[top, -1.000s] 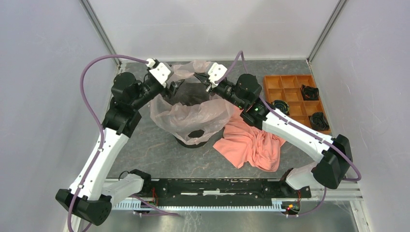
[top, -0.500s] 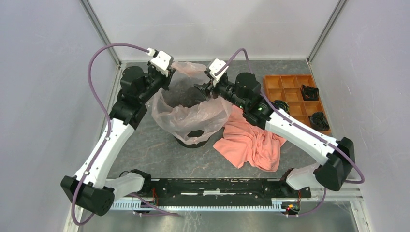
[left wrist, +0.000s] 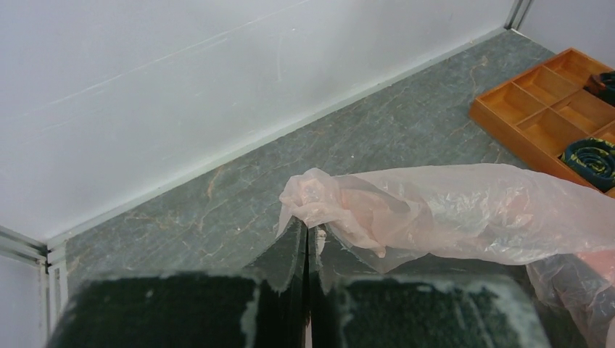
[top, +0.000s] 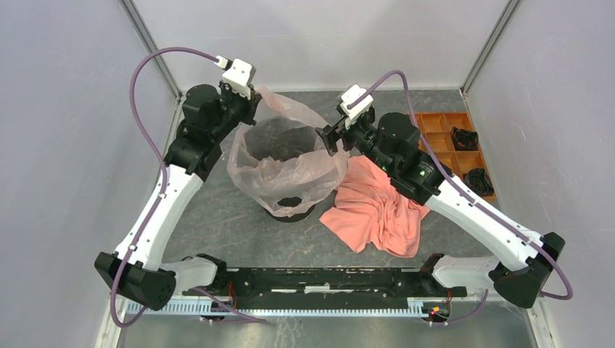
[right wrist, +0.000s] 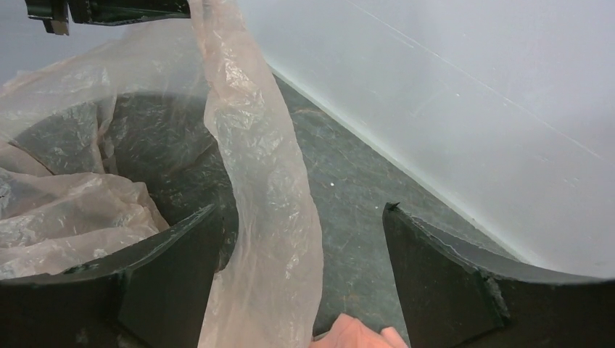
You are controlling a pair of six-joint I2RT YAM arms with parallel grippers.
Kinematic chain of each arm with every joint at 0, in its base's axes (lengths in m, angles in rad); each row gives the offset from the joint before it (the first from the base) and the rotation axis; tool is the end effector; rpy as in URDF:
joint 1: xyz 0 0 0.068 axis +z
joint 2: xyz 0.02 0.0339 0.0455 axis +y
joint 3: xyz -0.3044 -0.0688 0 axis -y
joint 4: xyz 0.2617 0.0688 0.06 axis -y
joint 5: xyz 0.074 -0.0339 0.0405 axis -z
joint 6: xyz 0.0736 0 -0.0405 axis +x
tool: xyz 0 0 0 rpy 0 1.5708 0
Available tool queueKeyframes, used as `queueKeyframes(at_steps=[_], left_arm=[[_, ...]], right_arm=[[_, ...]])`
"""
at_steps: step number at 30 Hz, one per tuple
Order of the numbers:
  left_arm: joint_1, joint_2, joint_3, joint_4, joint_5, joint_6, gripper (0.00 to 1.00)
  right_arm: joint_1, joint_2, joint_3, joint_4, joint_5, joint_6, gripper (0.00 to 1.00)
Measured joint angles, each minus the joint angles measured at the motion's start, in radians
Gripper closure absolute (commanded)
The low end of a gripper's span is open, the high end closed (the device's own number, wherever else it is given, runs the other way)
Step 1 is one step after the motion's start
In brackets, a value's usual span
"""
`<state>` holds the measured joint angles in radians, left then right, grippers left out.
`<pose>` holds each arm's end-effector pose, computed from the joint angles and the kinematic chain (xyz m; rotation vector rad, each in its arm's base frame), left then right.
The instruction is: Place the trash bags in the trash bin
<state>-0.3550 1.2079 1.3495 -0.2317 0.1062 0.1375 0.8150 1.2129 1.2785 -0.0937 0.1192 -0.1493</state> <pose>0.2872 -0.1148 0.4812 0.4842 1.5947 -0.2530 0.2242 0.2251 0.4715 -0.6646 1.4716 0.4212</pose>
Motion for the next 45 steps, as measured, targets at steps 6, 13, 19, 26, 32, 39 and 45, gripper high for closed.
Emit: queueKeyframes(at_steps=[6,13,19,26,32,39,45], left_arm=[[0.0,0.024,0.018,-0.021,0.0,-0.036,0.98],[0.001,0.043,0.047,-0.033,-0.005,-0.075,0.98],[0.036,0.128,0.147,-0.092,-0.003,-0.148,0.98],[0.143,0.227,0.206,-0.164,0.048,-0.208,0.98],[0.225,0.281,0.194,-0.187,0.106,-0.261,0.98],[0.302,0.297,0.114,-0.185,0.158,-0.316,0.98],[0.314,0.266,-0.02,-0.174,0.153,-0.348,0.98]], right_arm=[[-0.002,0.015,-0.017,0.003,-0.062,0.02,0.09],[-0.011,0.062,-0.059,0.091,-0.111,0.021,0.44],[-0.093,0.22,0.006,0.153,-0.155,0.101,0.71],[-0.2,0.299,0.032,0.204,-0.262,0.238,0.83],[-0.241,0.388,0.11,0.205,-0.341,0.288,0.85],[-0.242,0.443,0.113,0.181,-0.386,0.304,0.87],[-0.252,0.447,0.084,0.187,-0.391,0.303,0.86]])
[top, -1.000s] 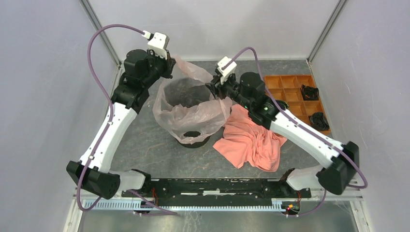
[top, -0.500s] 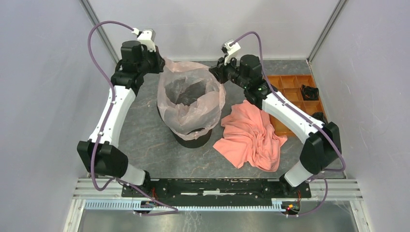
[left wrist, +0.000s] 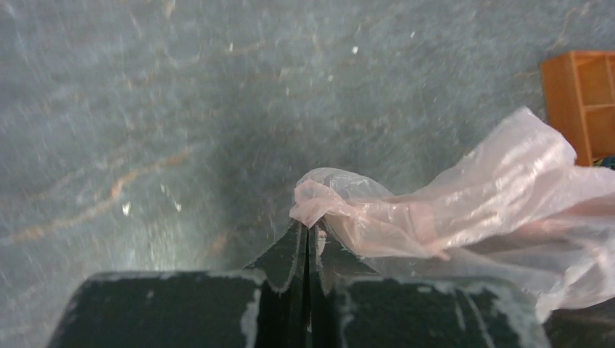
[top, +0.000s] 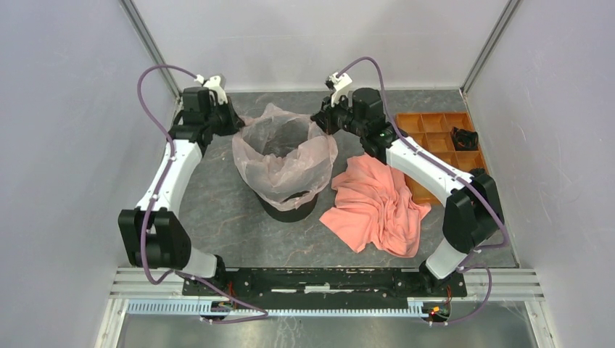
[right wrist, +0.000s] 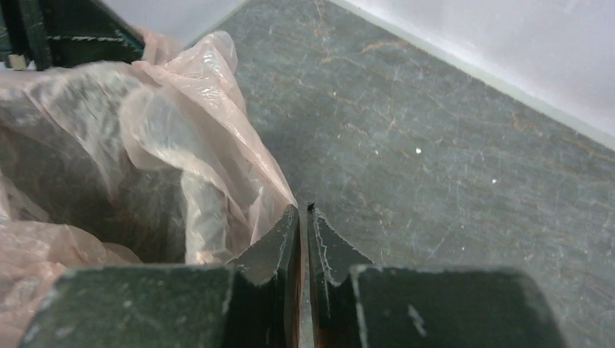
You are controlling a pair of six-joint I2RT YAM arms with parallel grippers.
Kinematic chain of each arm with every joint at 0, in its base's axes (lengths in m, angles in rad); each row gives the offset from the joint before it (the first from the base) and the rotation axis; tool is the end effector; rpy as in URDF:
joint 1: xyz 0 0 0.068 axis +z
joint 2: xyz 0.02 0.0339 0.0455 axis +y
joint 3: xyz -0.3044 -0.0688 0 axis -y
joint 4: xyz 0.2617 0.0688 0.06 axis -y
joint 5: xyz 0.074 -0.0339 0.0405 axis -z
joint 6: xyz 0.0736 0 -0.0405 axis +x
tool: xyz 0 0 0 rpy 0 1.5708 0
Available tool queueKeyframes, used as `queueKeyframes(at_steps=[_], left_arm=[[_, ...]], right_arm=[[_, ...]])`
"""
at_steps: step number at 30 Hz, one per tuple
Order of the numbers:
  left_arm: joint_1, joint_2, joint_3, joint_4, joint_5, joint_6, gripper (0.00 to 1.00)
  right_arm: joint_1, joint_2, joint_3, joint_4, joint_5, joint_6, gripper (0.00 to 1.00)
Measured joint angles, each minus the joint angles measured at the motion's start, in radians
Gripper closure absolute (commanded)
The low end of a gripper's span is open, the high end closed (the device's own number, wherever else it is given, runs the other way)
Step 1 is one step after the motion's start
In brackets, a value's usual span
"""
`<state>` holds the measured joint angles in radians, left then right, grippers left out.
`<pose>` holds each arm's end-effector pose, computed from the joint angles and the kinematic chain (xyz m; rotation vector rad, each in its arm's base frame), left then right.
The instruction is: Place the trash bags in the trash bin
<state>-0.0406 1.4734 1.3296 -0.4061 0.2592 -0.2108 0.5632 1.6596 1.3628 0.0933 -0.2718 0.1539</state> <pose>0.3807 -0.0343 0.3625 -0.0261 2.1290 -0.4236 0.3756 0.2605 0.3683 -0.5680 1.7397 0.7529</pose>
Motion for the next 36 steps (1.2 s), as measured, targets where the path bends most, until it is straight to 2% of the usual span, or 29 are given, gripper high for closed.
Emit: queueKeyframes(at_steps=[7,13,17,20,28,32,36], left_arm=[[0.001,-0.137,-0.189,0.012,-0.058,-0.014,0.98],[0.003,-0.328,-0.351,0.083,-0.112,-0.08,0.98],[0.006,-0.458,-0.517,0.179,-0.134,-0.153,0.98],[0.006,-0.542,-0.645,0.235,-0.15,-0.23,0.98],[0.006,-0.673,-0.871,0.381,-0.171,-0.427,0.98],[0.007,-0.669,-0.901,0.428,-0.186,-0.46,0.98],[0.007,-0.652,-0.933,0.473,-0.206,-0.467,0.98]], right_arm=[[-0.003,0.006,-0.063,0.003,-0.026,0.004,0.79],[-0.003,0.01,-0.066,-0.002,-0.018,0.0,0.63],[-0.006,0.045,-0.008,-0.068,-0.016,-0.017,0.62],[-0.007,0.057,0.011,-0.099,-0.017,-0.022,0.66],[-0.008,0.056,-0.005,-0.087,-0.058,0.016,0.66],[-0.009,0.056,-0.005,-0.081,-0.061,0.026,0.54],[-0.009,0.056,-0.003,-0.118,-0.025,0.008,0.29]])
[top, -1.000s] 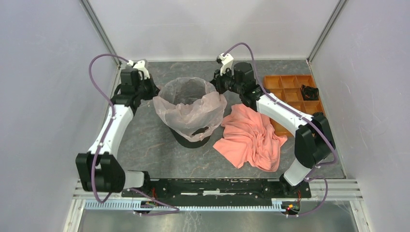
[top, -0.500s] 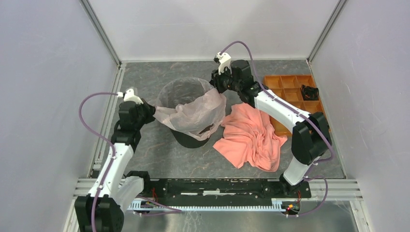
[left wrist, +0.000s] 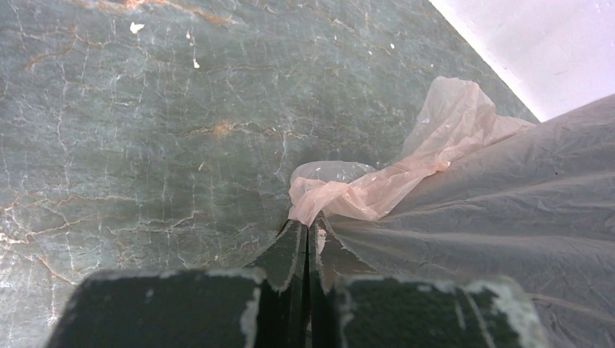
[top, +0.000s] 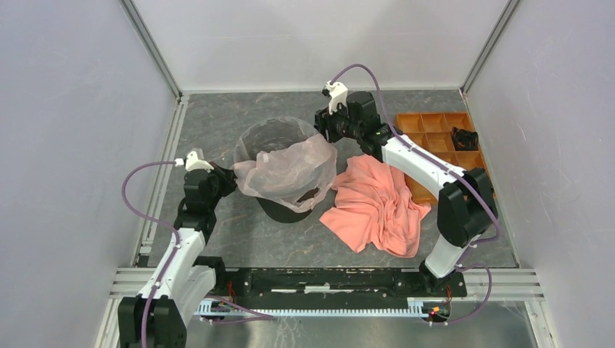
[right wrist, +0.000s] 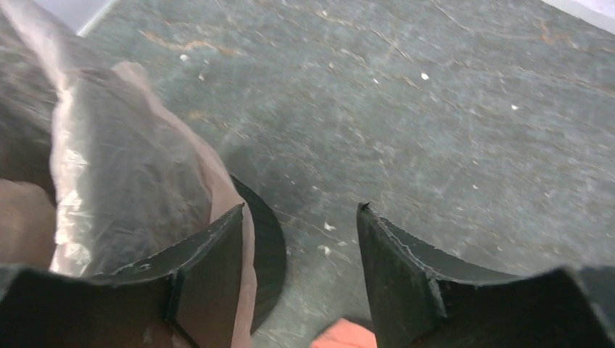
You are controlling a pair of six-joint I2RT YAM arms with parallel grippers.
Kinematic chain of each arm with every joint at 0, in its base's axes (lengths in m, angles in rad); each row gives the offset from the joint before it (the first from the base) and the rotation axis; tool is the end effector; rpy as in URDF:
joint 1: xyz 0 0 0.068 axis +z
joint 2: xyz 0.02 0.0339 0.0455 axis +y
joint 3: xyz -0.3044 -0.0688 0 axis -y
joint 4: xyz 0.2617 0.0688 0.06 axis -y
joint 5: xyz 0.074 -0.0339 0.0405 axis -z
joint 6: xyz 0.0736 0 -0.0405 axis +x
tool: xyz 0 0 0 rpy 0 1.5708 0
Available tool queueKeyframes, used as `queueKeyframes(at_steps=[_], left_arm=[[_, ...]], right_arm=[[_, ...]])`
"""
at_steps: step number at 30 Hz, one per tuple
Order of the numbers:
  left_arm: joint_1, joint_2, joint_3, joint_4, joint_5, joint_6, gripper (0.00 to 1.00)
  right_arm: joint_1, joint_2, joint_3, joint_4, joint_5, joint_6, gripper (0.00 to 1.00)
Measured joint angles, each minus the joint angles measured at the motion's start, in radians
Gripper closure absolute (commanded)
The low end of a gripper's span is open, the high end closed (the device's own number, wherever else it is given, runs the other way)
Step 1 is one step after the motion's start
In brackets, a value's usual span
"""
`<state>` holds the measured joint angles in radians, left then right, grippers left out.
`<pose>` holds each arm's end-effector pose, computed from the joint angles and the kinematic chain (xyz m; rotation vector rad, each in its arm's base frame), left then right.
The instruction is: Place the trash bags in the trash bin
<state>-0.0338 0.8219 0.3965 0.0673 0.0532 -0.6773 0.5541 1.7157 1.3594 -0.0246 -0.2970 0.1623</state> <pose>0.2138 -0.0111 0.2314 -0.5867 1.8747 -0.5231 0.3834 0.2626 0.3260 -0.5884 1.9239 0.7554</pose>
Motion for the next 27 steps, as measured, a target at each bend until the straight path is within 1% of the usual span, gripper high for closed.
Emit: queueKeyframes(at_steps=[4,5,9,13,15,17,18,20,22,24,27], left_arm=[[0.0,-0.008,-0.049,0.045,0.007,-0.005,0.98],[0.0,-0.013,-0.056,0.053,0.01,-0.007,0.98],[0.0,-0.019,-0.06,0.066,0.03,-0.007,0.98],[0.0,-0.023,-0.06,0.066,0.041,-0.007,0.98],[0.0,-0.027,-0.06,0.066,0.055,-0.007,0.98],[0.0,-0.03,-0.06,0.062,0.062,-0.007,0.98],[0.0,-0.032,-0.059,0.059,0.064,-0.008,0.98],[0.0,-0.037,-0.059,0.053,0.071,-0.008,0.98],[0.0,-0.048,-0.059,0.045,0.08,-0.016,0.98],[0.0,-0.064,-0.059,0.039,0.085,-0.026,0.98],[0.0,-0.08,-0.058,0.037,0.087,-0.032,0.98]], right_arm=[[-0.001,-0.019,0.008,-0.103,0.068,-0.037,0.05],[-0.001,-0.039,0.009,-0.14,0.098,-0.049,0.02],[-0.001,-0.19,0.009,-0.24,0.23,-0.079,0.02],[-0.013,-0.388,-0.003,-0.266,0.335,-0.109,0.02],[-0.019,-0.473,-0.029,-0.267,0.359,-0.116,0.02],[-0.025,-0.553,-0.092,-0.269,0.342,-0.115,0.02],[-0.026,-0.591,-0.14,-0.265,0.309,-0.108,0.02],[-0.024,-0.652,-0.245,-0.251,0.204,-0.073,0.02],[-0.003,-0.698,-0.373,-0.209,0.093,-0.003,0.02],[0.051,-0.721,-0.497,-0.156,0.029,0.088,0.02],[0.157,-0.743,-0.647,-0.055,-0.009,0.23,0.02]])
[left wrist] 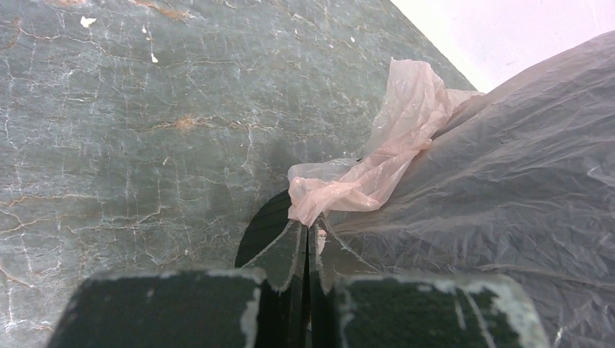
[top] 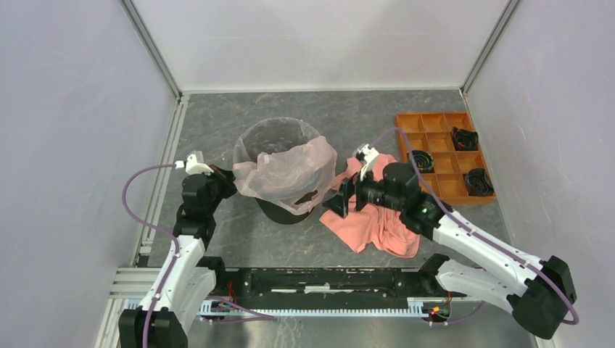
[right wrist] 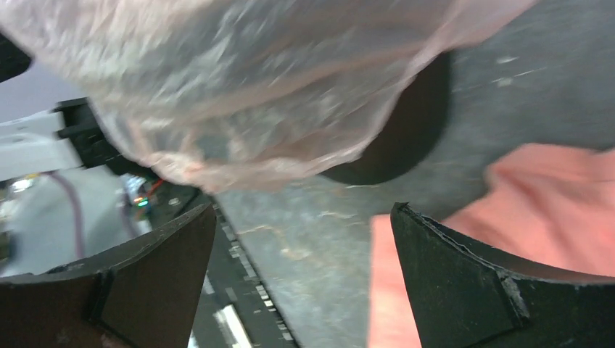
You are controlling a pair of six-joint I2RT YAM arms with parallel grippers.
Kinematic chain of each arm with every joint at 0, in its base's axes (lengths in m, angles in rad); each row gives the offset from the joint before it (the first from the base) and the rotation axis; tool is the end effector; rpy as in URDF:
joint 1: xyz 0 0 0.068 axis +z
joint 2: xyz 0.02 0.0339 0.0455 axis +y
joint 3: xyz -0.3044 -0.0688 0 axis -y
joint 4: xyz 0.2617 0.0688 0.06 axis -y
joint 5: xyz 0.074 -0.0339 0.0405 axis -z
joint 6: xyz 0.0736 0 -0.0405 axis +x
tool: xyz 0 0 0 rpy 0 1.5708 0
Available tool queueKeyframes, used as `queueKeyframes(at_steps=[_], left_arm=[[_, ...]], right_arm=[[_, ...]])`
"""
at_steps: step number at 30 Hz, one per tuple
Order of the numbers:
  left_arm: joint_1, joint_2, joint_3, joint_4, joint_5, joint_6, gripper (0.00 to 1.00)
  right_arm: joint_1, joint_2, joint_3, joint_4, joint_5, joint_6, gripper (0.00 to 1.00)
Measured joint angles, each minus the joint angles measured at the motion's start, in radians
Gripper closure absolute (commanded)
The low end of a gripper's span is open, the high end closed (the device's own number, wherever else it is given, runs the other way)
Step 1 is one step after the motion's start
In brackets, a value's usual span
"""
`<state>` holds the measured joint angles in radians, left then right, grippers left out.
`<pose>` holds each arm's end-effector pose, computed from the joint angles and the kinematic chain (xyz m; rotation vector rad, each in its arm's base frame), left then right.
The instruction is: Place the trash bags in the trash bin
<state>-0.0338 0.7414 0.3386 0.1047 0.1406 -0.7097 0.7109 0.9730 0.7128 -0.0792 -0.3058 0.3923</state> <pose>0.1997 -0.0171 0.2285 -0.5406 1.8386 -0.6392 0.1772 0.1819 0.3078 -0.5382 1.9609 1.0147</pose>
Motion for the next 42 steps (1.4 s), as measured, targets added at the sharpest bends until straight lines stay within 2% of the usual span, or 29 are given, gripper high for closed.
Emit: queueKeyframes(at_steps=[3,8,12,15,17,22,26,34,42], left_arm=[[0.0,-0.005,0.006,-0.006,0.0,0.0,0.98],[0.0,-0.011,0.01,-0.007,0.002,0.0,0.98],[0.0,-0.02,0.01,-0.009,0.002,0.0,0.98],[0.0,-0.023,0.01,-0.021,0.002,0.0,0.98],[0.0,-0.023,0.01,-0.026,0.002,0.0,0.98],[0.0,-0.023,0.01,-0.031,0.001,0.0,0.98],[0.0,-0.023,0.01,-0.082,-0.026,-0.002,0.98],[0.0,-0.045,0.01,-0.206,-0.138,-0.076,0.98],[0.0,0.008,-0.018,-0.248,-0.198,-0.179,0.98]], right_arm=[[0.078,-0.014,-0.108,0.156,-0.013,0.134,0.02],[0.136,0.018,-0.19,0.404,-0.012,0.29,0.02],[0.149,0.036,-0.231,0.541,0.036,0.366,0.11],[0.15,0.065,-0.243,0.612,0.069,0.395,0.31],[0.153,0.1,-0.244,0.649,0.079,0.408,0.49],[0.169,0.181,-0.252,0.688,0.078,0.438,0.82],[0.173,0.215,-0.299,0.719,0.079,0.443,1.0],[0.172,0.258,-0.338,0.628,0.167,0.266,0.99],[0.167,0.363,-0.255,0.505,0.202,0.101,0.99]])
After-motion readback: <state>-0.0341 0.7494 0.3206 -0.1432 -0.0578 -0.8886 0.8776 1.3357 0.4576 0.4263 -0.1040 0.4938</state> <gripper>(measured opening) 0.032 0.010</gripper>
